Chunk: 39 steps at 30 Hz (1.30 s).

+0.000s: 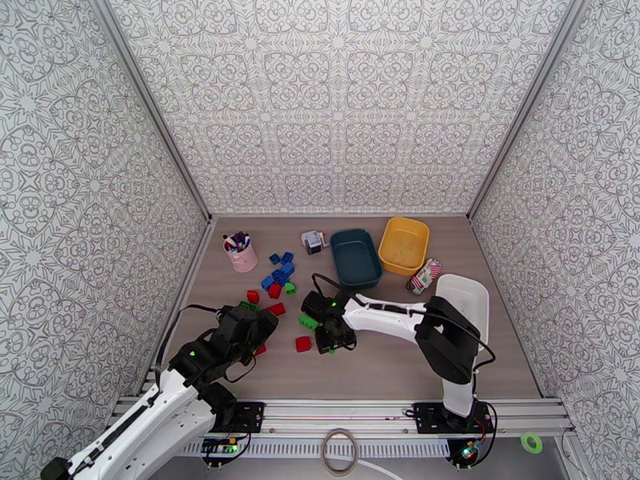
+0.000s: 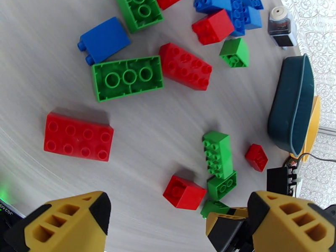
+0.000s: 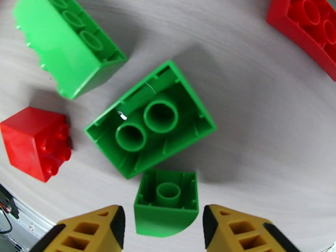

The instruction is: Sort the legos into containers by color

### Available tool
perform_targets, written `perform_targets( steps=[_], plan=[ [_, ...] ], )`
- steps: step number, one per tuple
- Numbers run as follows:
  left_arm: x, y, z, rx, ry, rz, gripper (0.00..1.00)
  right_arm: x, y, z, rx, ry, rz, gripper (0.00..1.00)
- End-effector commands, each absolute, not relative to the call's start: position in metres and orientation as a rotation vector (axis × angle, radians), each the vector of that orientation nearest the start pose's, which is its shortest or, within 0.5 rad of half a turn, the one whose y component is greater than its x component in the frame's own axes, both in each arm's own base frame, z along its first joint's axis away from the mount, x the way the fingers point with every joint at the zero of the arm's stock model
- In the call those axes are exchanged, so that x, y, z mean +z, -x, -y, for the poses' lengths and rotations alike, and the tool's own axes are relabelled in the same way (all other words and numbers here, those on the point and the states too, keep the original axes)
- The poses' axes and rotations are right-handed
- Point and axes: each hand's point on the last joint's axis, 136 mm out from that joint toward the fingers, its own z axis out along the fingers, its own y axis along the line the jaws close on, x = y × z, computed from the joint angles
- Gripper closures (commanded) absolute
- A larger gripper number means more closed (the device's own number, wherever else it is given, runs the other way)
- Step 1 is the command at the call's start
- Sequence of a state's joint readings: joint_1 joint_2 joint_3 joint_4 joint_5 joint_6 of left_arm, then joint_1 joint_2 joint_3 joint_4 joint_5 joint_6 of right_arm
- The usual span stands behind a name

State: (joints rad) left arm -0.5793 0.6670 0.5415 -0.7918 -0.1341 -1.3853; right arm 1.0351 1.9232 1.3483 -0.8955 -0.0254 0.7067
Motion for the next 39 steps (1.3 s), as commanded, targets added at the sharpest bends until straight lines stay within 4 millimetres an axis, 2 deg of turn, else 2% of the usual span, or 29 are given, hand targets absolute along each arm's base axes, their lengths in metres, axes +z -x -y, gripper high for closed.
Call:
perform_targets(
  steps=[1, 8, 13, 19, 24, 27, 30, 34, 39],
  plan=[
    [0.111, -0.195, 0.103, -0.677, 1.08, -2.365, 0.08, 0.031, -0.192, -0.323, 0.09, 0.517, -3.048, 0.49],
    [0.112, -0.2, 0.109, -0.67, 1.049, -2.397, 0.08, 0.023, -0.196, -0.322, 0.102, 0.495, -3.068, 0.54],
    [0.113, -0.202, 0.113, -0.677, 1.038, -2.405, 0.08, 0.023, -0.198, -0.318, 0.107, 0.474, -3.066, 0.62],
    [0.116, -0.21, 0.125, -0.702, 0.974, -2.436, 0.08, 0.041, -0.206, -0.303, 0.127, 0.397, -3.034, 0.71],
    [0.127, -0.226, 0.153, -0.735, 0.831, -2.479, 0.08, 0.071, -0.218, -0.278, 0.156, 0.271, -2.977, 0.73],
    [0.138, -0.24, 0.182, -0.757, 0.691, -2.515, 0.08, 0.091, -0.228, -0.252, 0.162, 0.152, -2.937, 0.74],
    [0.149, -0.256, 0.218, -0.775, 0.531, -2.549, 0.08, 0.111, -0.241, -0.215, 0.174, -0.007, -2.892, 0.74],
    [0.167, -0.276, 0.28, -0.824, 0.272, -2.584, 0.08, 0.136, -0.257, -0.15, 0.187, -0.27, -2.814, 0.74],
    [0.186, -0.289, 0.363, -0.914, -0.058, -2.599, 0.08, 0.156, -0.263, -0.067, 0.163, -0.573, -2.702, 0.74]
  ],
)
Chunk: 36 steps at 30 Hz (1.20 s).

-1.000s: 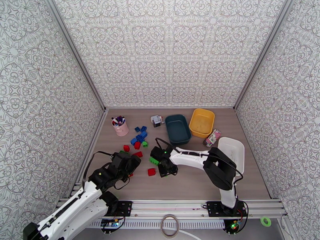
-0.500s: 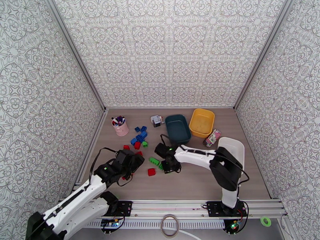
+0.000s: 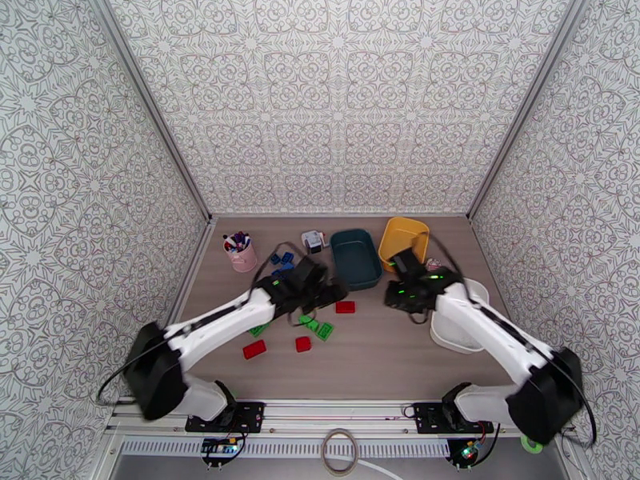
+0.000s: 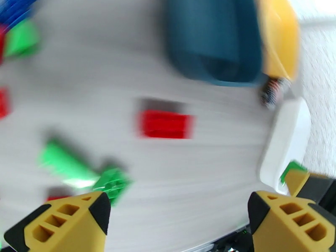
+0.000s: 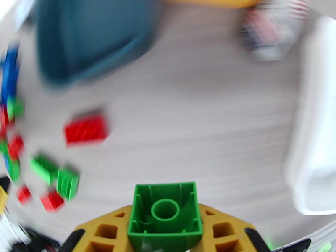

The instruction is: Sort the legos into containers by color

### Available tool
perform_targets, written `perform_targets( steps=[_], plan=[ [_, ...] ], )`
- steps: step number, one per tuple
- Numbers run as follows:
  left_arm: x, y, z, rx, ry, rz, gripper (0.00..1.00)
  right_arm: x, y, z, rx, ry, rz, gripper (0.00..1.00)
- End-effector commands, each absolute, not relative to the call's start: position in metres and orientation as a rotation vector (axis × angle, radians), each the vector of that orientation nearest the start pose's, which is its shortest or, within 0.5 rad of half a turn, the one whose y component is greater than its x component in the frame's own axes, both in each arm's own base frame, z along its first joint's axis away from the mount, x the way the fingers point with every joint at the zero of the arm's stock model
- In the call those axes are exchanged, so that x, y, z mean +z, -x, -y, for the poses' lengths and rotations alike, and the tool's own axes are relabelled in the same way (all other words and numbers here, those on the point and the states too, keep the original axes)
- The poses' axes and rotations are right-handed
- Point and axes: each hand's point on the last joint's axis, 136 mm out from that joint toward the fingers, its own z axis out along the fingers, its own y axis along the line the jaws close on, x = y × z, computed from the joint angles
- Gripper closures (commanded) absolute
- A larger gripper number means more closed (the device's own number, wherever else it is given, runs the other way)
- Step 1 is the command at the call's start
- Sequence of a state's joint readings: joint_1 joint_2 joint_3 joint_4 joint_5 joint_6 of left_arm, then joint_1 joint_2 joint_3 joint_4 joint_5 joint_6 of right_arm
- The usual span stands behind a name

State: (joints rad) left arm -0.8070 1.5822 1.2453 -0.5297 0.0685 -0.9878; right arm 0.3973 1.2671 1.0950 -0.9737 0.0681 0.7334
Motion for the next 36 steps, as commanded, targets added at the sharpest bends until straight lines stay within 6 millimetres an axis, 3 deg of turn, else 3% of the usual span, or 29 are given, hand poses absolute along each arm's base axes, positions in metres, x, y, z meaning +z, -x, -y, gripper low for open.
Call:
perform_targets(
  steps=[1, 5, 8, 15, 18, 21, 24, 28, 33, 36],
  plan=[
    [0.19, -0.289, 0.38, -0.944, -0.116, -2.595, 0.08, 0.157, -0.263, -0.052, 0.161, -0.635, -2.686, 0.74],
    [0.196, -0.287, 0.432, -1.02, -0.294, -2.587, 0.08, 0.149, -0.257, 0.001, 0.148, -0.888, -2.644, 0.78],
    [0.196, -0.281, 0.457, -1.05, -0.406, -2.6, 0.08, 0.137, -0.251, 0.031, 0.137, -1.048, -2.621, 0.79],
    [0.198, -0.262, 0.496, -1.046, -0.629, -2.595, 0.08, 0.107, -0.246, 0.057, 0.146, -1.217, -2.653, 0.76],
    [0.199, -0.261, 0.497, -1.02, -0.64, -2.584, 0.08, 0.108, -0.248, 0.062, 0.122, -1.221, -2.657, 0.62],
    [0.2, -0.265, 0.489, -0.992, -0.605, -2.575, 0.08, 0.111, -0.246, 0.066, 0.079, -1.236, -2.677, 0.43],
    [0.198, -0.275, 0.473, -0.938, -0.535, -2.572, 0.08, 0.113, -0.242, 0.067, 0.052, -1.257, -2.713, 0.4],
    [0.192, -0.293, 0.433, -0.82, -0.382, -2.586, 0.05, 0.117, -0.235, 0.07, 0.006, -1.278, -2.721, 0.37],
    [0.19, -0.31, 0.379, -0.705, -0.212, -2.565, 0.01, 0.151, -0.248, 0.057, 0.15, -1.142, -2.572, 0.3],
    [0.187, -0.316, 0.346, -0.674, -0.096, -2.585, 0.01, 0.164, -0.256, 0.035, 0.272, -1.01, -2.597, 0.3]
  ],
)
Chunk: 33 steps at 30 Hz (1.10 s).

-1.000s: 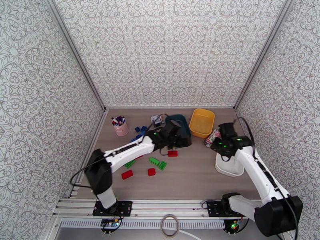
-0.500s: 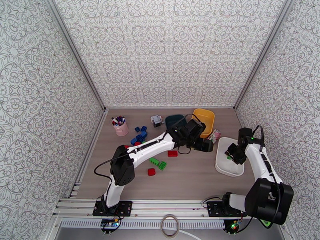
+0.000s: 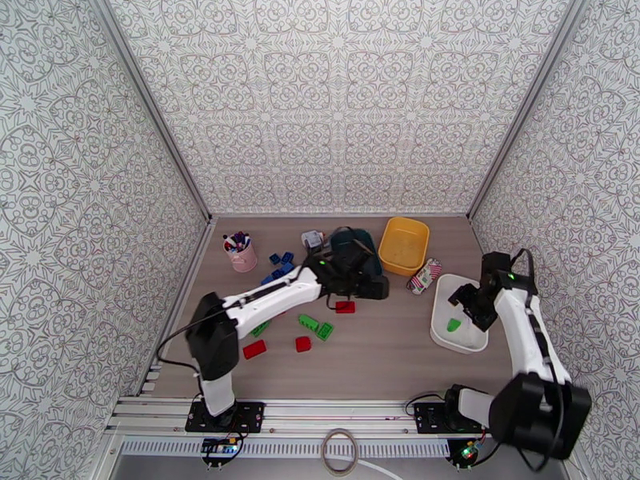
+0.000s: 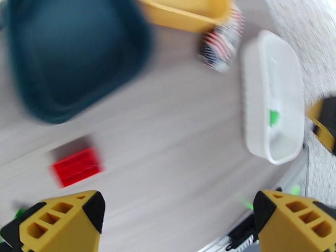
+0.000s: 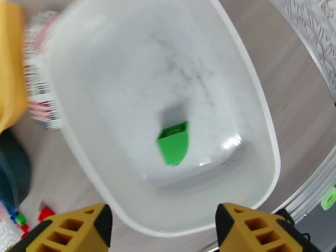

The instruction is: Sort the legos into containers by color

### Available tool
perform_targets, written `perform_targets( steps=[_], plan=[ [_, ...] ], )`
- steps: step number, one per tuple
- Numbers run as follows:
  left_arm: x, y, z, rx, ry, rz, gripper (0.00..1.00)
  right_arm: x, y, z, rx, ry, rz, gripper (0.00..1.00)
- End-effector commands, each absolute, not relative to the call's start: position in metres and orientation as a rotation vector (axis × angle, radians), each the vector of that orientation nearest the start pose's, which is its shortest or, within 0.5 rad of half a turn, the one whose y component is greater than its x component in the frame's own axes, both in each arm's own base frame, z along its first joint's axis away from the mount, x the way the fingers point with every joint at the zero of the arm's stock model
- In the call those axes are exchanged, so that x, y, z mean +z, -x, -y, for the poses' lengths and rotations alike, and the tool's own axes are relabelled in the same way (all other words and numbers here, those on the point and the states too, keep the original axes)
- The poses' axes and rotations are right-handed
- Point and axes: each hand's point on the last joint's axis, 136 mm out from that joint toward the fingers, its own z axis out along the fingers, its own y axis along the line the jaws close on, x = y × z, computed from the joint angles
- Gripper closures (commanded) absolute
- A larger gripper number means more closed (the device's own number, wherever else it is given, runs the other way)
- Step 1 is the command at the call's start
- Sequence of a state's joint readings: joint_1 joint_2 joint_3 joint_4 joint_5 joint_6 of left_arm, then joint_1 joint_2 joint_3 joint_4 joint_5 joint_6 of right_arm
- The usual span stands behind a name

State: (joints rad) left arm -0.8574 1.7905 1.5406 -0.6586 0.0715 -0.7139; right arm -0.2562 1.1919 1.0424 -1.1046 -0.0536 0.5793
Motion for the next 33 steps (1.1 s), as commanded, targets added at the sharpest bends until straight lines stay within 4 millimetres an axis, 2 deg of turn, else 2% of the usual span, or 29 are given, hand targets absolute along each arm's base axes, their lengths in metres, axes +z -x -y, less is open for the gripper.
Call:
perform_targets(
  steps=[1, 4, 9, 12, 14, 18, 20, 23, 26, 30, 33],
  plan=[
    [0.185, -0.318, 0.333, -0.662, -0.048, -2.6, 0.01, 0.166, -0.26, 0.025, 0.317, -0.962, -2.603, 0.3],
    [0.187, -0.32, 0.301, -0.635, 0.051, -2.581, 0.01, 0.177, -0.273, -0.005, 0.415, -0.819, -2.584, 0.26],
    [0.187, -0.315, 0.247, -0.623, 0.243, -2.551, 0.01, 0.184, -0.29, -0.068, 0.442, -0.55, -2.647, 0.29],
    [0.182, -0.306, 0.211, -0.614, 0.372, -2.531, 0.02, 0.187, -0.3, -0.119, 0.49, -0.341, -2.683, 0.3],
    [0.174, -0.297, 0.185, -0.605, 0.479, -2.52, 0.02, 0.186, -0.305, -0.156, 0.504, -0.189, -2.732, 0.34],
    [0.156, -0.274, 0.146, -0.604, 0.667, -2.52, 0.02, 0.182, -0.306, -0.232, 0.501, 0.164, -2.758, 0.35],
    [0.147, -0.261, 0.132, -0.597, 0.734, -2.532, 0.02, 0.174, -0.302, -0.267, 0.505, 0.323, -2.783, 0.36],
    [0.137, -0.241, 0.112, -0.578, 0.829, -2.536, 0.02, 0.156, -0.294, -0.31, 0.476, 0.529, -2.823, 0.38],
    [0.126, -0.219, 0.089, -0.577, 0.959, -2.515, 0.03, 0.135, -0.283, -0.345, 0.448, 0.709, -2.845, 0.38],
    [0.115, -0.194, 0.067, -0.62, 1.107, -2.476, 0.03, 0.115, -0.267, -0.379, 0.413, 0.898, -2.849, 0.37],
    [0.109, -0.18, 0.058, -0.651, 1.174, -2.456, 0.03, 0.098, -0.26, -0.393, 0.361, 0.984, -2.858, 0.35]
  ],
)
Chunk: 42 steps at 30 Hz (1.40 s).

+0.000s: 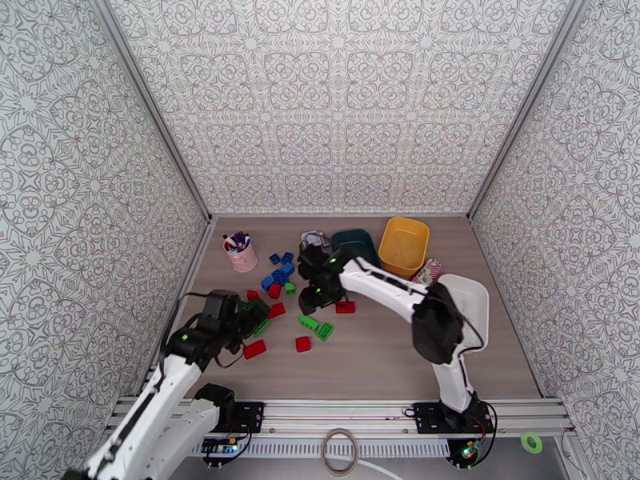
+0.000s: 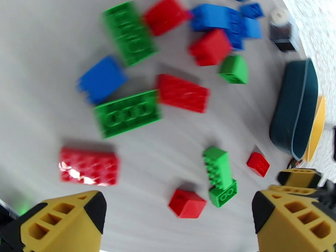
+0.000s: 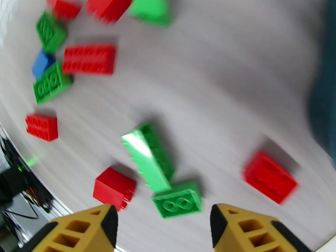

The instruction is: Sort the legos into containers by color

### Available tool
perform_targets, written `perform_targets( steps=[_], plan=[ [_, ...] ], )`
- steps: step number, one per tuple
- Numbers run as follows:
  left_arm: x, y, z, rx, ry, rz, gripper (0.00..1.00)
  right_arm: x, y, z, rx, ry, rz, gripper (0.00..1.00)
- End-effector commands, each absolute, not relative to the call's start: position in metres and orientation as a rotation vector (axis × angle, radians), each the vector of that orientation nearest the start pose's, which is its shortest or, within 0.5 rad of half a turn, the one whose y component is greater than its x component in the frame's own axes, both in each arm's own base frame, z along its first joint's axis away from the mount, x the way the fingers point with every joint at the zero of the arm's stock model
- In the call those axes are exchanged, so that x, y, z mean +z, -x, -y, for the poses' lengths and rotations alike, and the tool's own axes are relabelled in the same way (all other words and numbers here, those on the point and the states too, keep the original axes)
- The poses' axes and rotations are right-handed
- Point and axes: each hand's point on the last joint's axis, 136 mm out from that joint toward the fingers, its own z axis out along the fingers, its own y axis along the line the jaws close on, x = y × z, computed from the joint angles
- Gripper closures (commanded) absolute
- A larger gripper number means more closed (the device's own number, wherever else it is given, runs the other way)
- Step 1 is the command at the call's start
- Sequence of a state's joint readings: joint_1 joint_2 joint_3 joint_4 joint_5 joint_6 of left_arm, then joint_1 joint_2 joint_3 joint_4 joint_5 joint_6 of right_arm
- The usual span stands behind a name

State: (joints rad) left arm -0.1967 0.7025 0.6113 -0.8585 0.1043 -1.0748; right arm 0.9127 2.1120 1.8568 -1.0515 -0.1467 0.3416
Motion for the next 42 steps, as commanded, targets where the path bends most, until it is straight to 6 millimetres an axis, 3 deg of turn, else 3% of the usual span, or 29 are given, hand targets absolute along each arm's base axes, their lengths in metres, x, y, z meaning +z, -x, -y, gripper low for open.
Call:
perform_targets(
  steps=[1, 7, 17, 27, 31, 36, 42],
  plan=[
    [0.107, -0.175, 0.057, -0.66, 1.19, -2.457, 0.03, 0.093, -0.26, -0.395, 0.338, 0.993, -2.863, 0.35],
    [0.099, -0.163, 0.055, -0.679, 1.232, -2.469, 0.03, 0.068, -0.261, -0.404, 0.275, 1.019, -2.888, 0.35],
    [0.095, -0.165, 0.061, -0.718, 1.241, -2.485, 0.03, 0.04, -0.261, -0.406, 0.222, 1.0, -2.931, 0.43],
    [0.095, -0.174, 0.067, -0.76, 1.207, -2.504, 0.03, 0.033, -0.265, -0.408, 0.203, 0.968, -2.942, 0.58],
    [0.103, -0.188, 0.074, -0.816, 1.143, -2.489, 0.03, 0.047, -0.271, -0.411, 0.229, 0.917, -2.916, 0.71],
    [0.118, -0.211, 0.084, -0.847, 1.035, -2.48, 0.05, 0.075, -0.285, -0.409, 0.292, 0.812, -2.886, 0.79],
    [0.14, -0.249, 0.127, -0.868, 0.786, -2.513, 0.05, 0.131, -0.317, -0.381, 0.41, 0.578, -2.824, 0.84]
  ],
)
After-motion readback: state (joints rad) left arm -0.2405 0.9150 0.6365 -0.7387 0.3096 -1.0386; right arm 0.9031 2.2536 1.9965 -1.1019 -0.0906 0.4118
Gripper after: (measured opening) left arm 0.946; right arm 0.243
